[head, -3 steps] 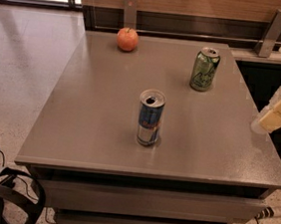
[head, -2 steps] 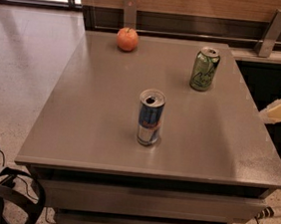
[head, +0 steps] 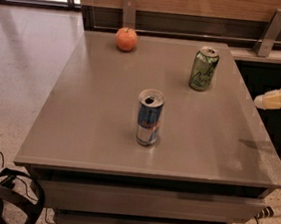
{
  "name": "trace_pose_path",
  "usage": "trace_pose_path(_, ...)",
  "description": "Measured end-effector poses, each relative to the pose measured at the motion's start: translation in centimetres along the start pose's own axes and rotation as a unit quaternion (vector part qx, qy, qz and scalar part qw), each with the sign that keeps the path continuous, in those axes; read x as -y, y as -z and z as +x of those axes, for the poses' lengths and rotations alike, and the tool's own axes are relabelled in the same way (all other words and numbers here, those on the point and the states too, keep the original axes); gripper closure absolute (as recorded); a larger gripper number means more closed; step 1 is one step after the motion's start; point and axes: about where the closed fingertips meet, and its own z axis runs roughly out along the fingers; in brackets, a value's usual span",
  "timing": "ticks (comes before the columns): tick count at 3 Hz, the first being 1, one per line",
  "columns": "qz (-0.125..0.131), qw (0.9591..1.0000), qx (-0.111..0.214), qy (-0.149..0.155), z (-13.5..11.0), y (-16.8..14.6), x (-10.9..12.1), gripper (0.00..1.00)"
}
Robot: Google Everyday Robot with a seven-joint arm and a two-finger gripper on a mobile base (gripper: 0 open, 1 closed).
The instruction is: Pick green can
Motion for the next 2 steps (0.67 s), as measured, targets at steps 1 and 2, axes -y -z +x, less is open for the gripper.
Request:
trace_pose_path(1,-0.004,0.9957,0.089,-0.024,-1.2,-4.3,0.6,0.0)
trace_pose_path(2,-0.003,0.9908,0.132,-0.031,-2.3,-6.3,0.5,0.0)
